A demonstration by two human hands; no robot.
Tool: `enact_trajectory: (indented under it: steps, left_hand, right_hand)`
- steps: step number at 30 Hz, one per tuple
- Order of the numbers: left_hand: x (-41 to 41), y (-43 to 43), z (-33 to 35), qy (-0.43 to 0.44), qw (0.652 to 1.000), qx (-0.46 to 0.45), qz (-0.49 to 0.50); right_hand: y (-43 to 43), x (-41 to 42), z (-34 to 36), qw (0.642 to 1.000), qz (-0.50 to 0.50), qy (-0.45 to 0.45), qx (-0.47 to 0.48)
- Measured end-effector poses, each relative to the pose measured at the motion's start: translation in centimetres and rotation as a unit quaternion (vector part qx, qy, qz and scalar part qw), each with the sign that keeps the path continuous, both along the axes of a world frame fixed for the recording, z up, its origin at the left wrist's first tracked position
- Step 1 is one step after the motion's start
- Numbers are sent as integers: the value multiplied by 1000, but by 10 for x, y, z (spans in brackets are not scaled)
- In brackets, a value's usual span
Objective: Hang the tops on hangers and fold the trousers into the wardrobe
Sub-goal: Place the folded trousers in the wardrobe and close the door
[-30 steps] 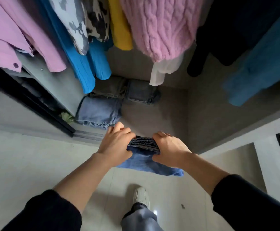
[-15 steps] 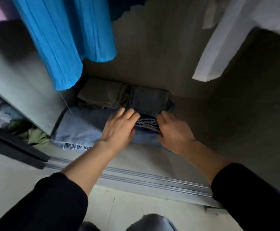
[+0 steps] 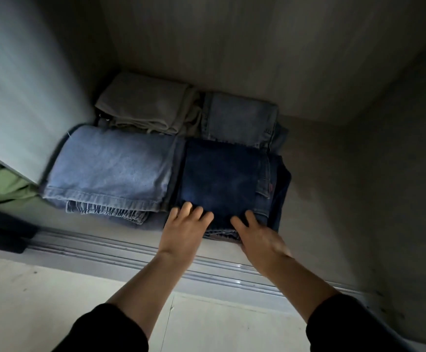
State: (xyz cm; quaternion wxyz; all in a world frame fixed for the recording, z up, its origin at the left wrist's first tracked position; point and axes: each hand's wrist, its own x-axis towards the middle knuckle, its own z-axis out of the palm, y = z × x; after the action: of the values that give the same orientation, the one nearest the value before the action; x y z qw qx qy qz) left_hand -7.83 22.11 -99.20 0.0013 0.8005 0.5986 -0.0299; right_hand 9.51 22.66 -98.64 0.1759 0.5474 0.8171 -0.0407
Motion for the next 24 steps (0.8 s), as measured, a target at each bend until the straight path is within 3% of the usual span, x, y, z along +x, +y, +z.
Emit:
enact_trajectory:
  steps: [7, 10, 12, 17, 24]
  left_hand:
    - [4, 10, -8, -41, 995, -79, 47]
    - [1, -1, 18, -48, 984, -160, 63]
    - [-3, -18, 49, -73, 968, -228, 79]
    - [-23, -63, 181, -123, 955, -232, 138]
    - [-70, -105, 440, -175, 951, -151, 204]
  right_hand:
    - [8, 0, 2, 991, -42, 64, -106]
    - [3, 0, 24, 975, -97, 113, -165]
    - [-7, -2, 55, 972, -116, 132, -156]
    - [-46, -20, 186, 961, -108, 223, -121]
    - [-82, -70, 430, 952, -36, 276, -130]
